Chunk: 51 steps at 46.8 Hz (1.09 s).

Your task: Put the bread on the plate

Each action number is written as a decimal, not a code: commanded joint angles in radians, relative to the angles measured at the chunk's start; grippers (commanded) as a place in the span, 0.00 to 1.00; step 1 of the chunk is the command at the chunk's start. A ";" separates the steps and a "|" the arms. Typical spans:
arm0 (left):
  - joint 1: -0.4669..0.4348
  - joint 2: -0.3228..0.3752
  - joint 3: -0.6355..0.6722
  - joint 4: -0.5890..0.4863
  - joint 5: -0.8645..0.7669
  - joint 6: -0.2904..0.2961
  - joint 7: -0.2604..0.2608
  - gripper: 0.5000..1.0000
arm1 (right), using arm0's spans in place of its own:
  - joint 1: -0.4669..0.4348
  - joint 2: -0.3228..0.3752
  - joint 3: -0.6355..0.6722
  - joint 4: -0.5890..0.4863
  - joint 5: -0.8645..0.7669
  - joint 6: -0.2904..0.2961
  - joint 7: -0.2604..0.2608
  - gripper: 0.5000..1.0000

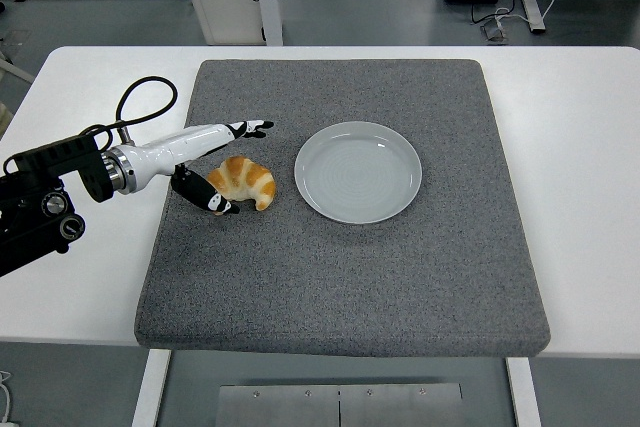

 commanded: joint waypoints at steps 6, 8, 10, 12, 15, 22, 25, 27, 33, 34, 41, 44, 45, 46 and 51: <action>0.018 -0.035 0.000 0.057 0.038 0.021 0.000 0.94 | 0.000 0.000 0.000 0.000 0.000 0.000 0.000 1.00; 0.017 -0.035 0.000 0.070 0.038 0.030 0.000 0.94 | 0.000 0.000 0.000 0.000 0.000 0.000 0.000 1.00; 0.017 -0.035 0.000 0.082 0.038 0.036 0.000 0.94 | 0.000 0.000 0.000 0.000 0.000 0.000 0.000 1.00; 0.015 -0.036 0.000 0.094 0.038 0.042 0.000 0.94 | 0.000 0.000 0.000 0.000 0.000 0.000 0.000 1.00; 0.015 -0.038 0.000 0.103 0.037 0.050 0.000 0.94 | 0.000 0.000 0.000 0.000 0.000 0.000 0.000 1.00; 0.023 -0.056 0.002 0.122 0.034 0.062 -0.010 0.94 | 0.000 0.000 0.000 0.000 0.000 0.000 0.000 1.00; 0.030 -0.059 0.000 0.125 0.035 0.065 -0.023 0.94 | 0.000 0.000 0.000 0.000 0.000 0.000 0.000 1.00; 0.032 -0.061 0.000 0.128 0.035 0.069 -0.033 0.94 | 0.000 0.000 0.000 0.000 0.000 0.000 0.000 1.00; 0.038 -0.071 0.000 0.142 0.035 0.082 -0.039 0.94 | 0.000 0.000 0.000 0.000 0.000 0.000 0.000 1.00; 0.038 -0.074 0.000 0.143 0.035 0.082 -0.040 0.94 | 0.000 0.000 0.000 0.000 0.000 0.000 0.000 1.00; 0.040 -0.076 0.002 0.145 0.035 0.096 -0.042 0.94 | 0.000 0.000 0.000 0.000 0.000 0.000 0.000 1.00; 0.040 -0.078 0.002 0.145 0.037 0.098 -0.042 0.94 | 0.000 0.000 0.000 0.000 0.000 0.000 0.000 1.00; 0.040 -0.081 0.002 0.145 0.037 0.099 -0.042 0.94 | 0.000 0.000 0.000 0.000 0.000 0.000 0.000 1.00; 0.040 -0.082 0.002 0.145 0.037 0.099 -0.042 0.94 | 0.000 0.000 0.000 0.000 0.000 0.000 0.000 1.00; 0.041 -0.088 0.003 0.160 0.038 0.099 -0.042 0.94 | 0.000 0.000 0.000 0.000 0.000 0.000 0.000 1.00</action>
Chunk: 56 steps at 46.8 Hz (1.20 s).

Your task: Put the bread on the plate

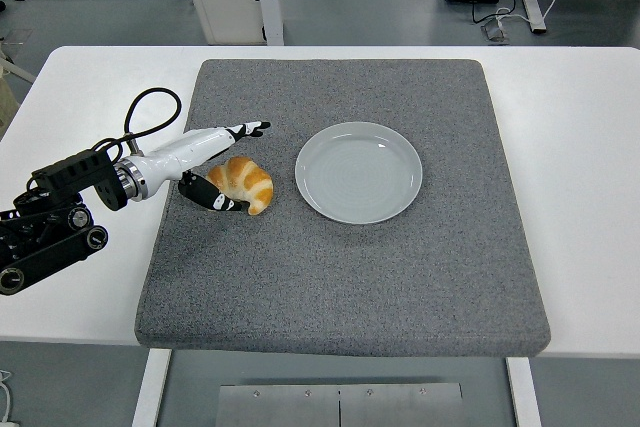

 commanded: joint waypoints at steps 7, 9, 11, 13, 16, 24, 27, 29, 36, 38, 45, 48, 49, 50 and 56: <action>0.006 -0.019 0.040 0.040 0.000 0.035 0.000 0.93 | 0.000 0.000 0.000 0.000 0.000 0.000 0.000 1.00; 0.006 -0.023 0.049 0.042 0.000 0.052 0.000 0.92 | 0.000 0.000 0.000 0.000 0.000 0.000 0.000 1.00; 0.005 -0.024 0.054 0.043 0.000 0.061 0.000 0.89 | 0.000 0.000 0.000 0.000 0.000 0.000 0.000 1.00; 0.005 -0.026 0.057 0.045 0.000 0.063 0.000 0.86 | 0.000 0.000 0.000 0.000 0.000 0.000 0.000 1.00; 0.005 -0.027 0.057 0.045 0.000 0.069 0.000 0.67 | 0.000 0.000 0.000 0.000 0.000 0.000 0.000 1.00; -0.005 -0.024 0.055 0.045 -0.001 0.072 0.000 0.00 | 0.000 0.000 0.000 0.000 0.000 0.000 0.000 1.00; -0.009 -0.023 0.054 0.045 -0.003 0.074 -0.004 0.00 | 0.000 0.000 0.000 0.000 0.000 0.000 0.000 1.00; -0.014 -0.018 0.052 0.045 -0.003 0.074 -0.029 0.00 | 0.000 0.000 0.000 0.000 0.000 0.000 0.000 1.00; -0.044 -0.001 0.044 0.043 -0.011 0.074 -0.118 0.00 | 0.000 0.000 0.000 0.000 0.000 0.000 0.000 1.00; -0.058 0.008 0.043 0.043 -0.017 0.074 -0.116 0.00 | 0.000 0.000 0.000 0.000 0.000 0.000 0.000 1.00; -0.124 0.030 0.041 0.043 -0.023 0.072 -0.116 0.00 | 0.000 0.000 0.000 0.000 0.000 0.000 0.000 1.00; -0.150 0.042 0.043 0.043 -0.032 0.072 -0.113 0.00 | 0.000 0.000 0.000 0.000 0.000 0.000 0.000 1.00; -0.159 0.045 0.044 0.043 -0.037 0.071 -0.112 0.00 | 0.000 0.000 0.000 0.000 0.000 0.000 0.000 1.00; -0.170 0.049 0.044 0.043 -0.043 0.069 -0.112 0.00 | 0.000 0.000 0.000 0.000 0.000 0.000 0.000 1.00; -0.227 0.062 0.054 0.043 -0.089 0.060 -0.112 0.00 | 0.000 0.000 0.000 0.000 0.000 0.000 0.000 1.00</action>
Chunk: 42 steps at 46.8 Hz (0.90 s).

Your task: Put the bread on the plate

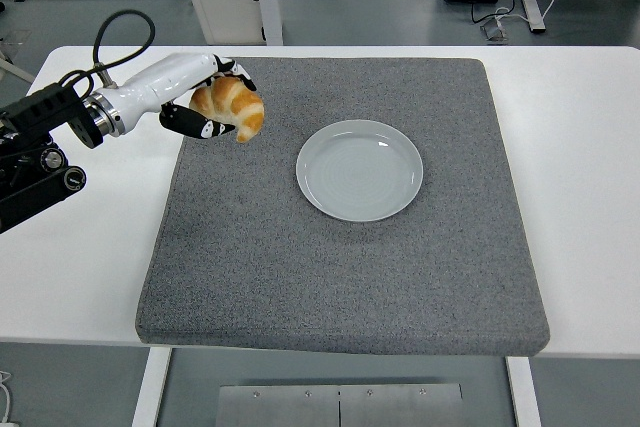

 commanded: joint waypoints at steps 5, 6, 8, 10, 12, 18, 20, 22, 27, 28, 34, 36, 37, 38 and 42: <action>-0.066 0.021 0.005 0.000 -0.037 -0.020 0.002 0.00 | 0.000 0.000 0.000 0.000 0.000 -0.001 0.000 1.00; -0.073 0.023 0.005 0.000 -0.039 -0.028 0.000 0.00 | 0.000 0.000 0.000 0.000 0.000 -0.001 0.000 1.00; -0.092 0.027 0.006 0.000 -0.042 -0.040 0.002 0.00 | 0.000 0.000 0.000 0.000 0.000 -0.001 0.000 1.00; -0.109 0.034 0.005 0.000 -0.043 -0.051 0.000 0.00 | 0.000 0.000 0.000 0.000 0.000 -0.001 0.000 1.00; -0.118 0.037 0.005 0.000 -0.042 -0.057 0.000 0.00 | 0.000 0.000 0.000 0.000 0.000 -0.001 0.000 1.00; -0.149 0.040 0.005 0.000 -0.043 -0.077 0.000 0.00 | 0.000 0.000 0.000 0.000 0.000 -0.001 0.000 1.00; -0.156 0.040 0.005 0.000 -0.043 -0.080 0.000 0.00 | 0.000 0.000 0.000 0.000 0.000 -0.001 0.000 1.00; -0.164 0.040 0.005 0.000 -0.043 -0.081 0.000 0.00 | 0.000 0.000 0.000 0.000 0.000 -0.001 0.000 1.00; -0.181 0.031 0.005 0.000 -0.042 -0.087 0.002 0.00 | 0.000 0.000 0.000 0.000 0.000 -0.001 0.000 1.00; -0.184 0.029 0.005 0.000 -0.042 -0.089 0.002 0.00 | 0.000 0.000 0.000 0.000 0.000 -0.001 0.000 1.00; -0.219 0.017 0.006 0.000 -0.042 -0.101 0.017 0.00 | 0.000 0.000 0.000 0.000 0.000 -0.001 0.000 1.00; -0.233 0.006 0.006 0.000 -0.043 -0.107 0.019 0.00 | 0.000 0.000 0.000 0.000 0.000 -0.001 0.000 1.00; -0.238 0.003 0.006 0.000 -0.042 -0.110 0.019 0.00 | 0.000 0.000 0.000 0.000 0.000 -0.001 0.000 1.00; -0.242 0.000 0.006 0.000 -0.042 -0.112 0.019 0.00 | 0.000 0.000 0.000 0.000 0.000 -0.001 0.000 1.00; -0.254 -0.008 0.006 0.000 -0.042 -0.112 0.022 0.00 | 0.000 0.000 0.000 0.000 0.000 -0.001 0.000 1.00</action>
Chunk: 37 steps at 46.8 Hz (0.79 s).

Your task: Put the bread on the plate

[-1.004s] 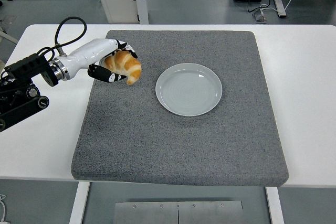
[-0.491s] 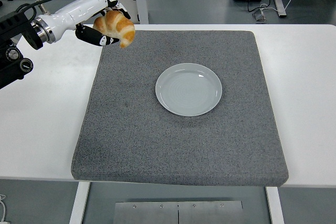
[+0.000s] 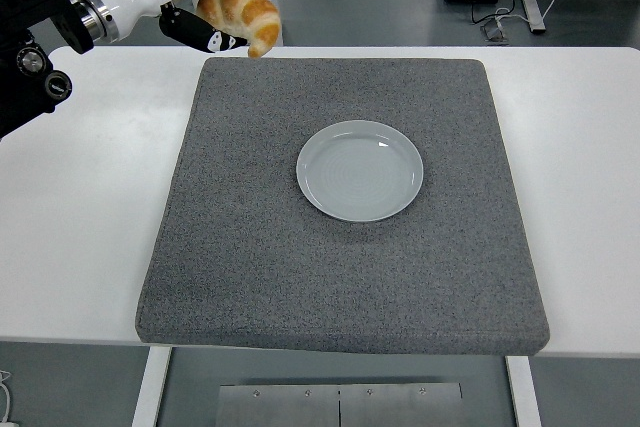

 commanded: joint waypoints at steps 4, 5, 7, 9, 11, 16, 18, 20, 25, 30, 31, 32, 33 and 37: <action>-0.025 -0.033 0.002 0.000 0.002 -0.002 0.001 0.00 | 0.000 0.000 0.000 0.000 0.000 0.000 0.000 1.00; -0.028 -0.038 0.002 0.000 0.002 -0.002 0.001 0.00 | 0.000 0.000 0.000 0.000 0.000 0.000 0.000 1.00; -0.031 -0.045 0.002 0.001 0.002 -0.004 0.001 0.00 | 0.000 0.000 0.000 0.000 0.000 0.000 0.000 1.00; -0.036 -0.056 0.002 0.003 0.003 -0.005 0.001 0.00 | 0.000 0.000 0.000 0.000 0.000 0.000 0.000 1.00; -0.040 -0.076 0.002 0.003 0.003 -0.005 0.001 0.00 | 0.000 0.000 0.000 0.000 0.000 0.000 0.000 1.00; -0.042 -0.137 0.002 0.009 0.006 -0.005 -0.007 0.00 | 0.000 0.000 0.000 0.000 0.000 0.000 0.000 1.00; -0.042 -0.156 0.000 0.015 0.008 -0.005 -0.010 0.00 | 0.000 0.000 0.000 0.000 0.000 0.000 0.000 1.00; -0.042 -0.183 0.000 0.020 0.009 -0.005 -0.010 0.00 | 0.000 0.000 0.000 0.000 0.000 0.000 0.000 1.00; -0.040 -0.251 0.002 0.040 0.019 -0.005 -0.010 0.00 | 0.000 0.000 0.000 0.000 0.000 0.000 0.000 1.00; -0.042 -0.314 0.002 0.084 0.019 -0.004 -0.012 0.00 | 0.000 0.000 0.000 0.000 0.000 0.000 0.000 1.00; -0.042 -0.326 0.002 0.093 0.019 -0.004 -0.013 0.00 | 0.000 0.000 0.000 0.000 0.000 0.000 0.000 1.00; -0.042 -0.338 0.002 0.106 0.017 -0.004 -0.013 0.00 | 0.000 0.000 0.000 0.000 0.000 0.000 0.000 1.00; -0.040 -0.352 0.002 0.118 0.019 -0.004 -0.013 0.00 | 0.000 0.000 0.000 0.000 0.000 0.002 0.000 1.00; -0.033 -0.404 0.008 0.173 0.020 -0.004 -0.015 0.00 | 0.000 0.000 0.000 0.000 0.000 0.000 0.000 1.00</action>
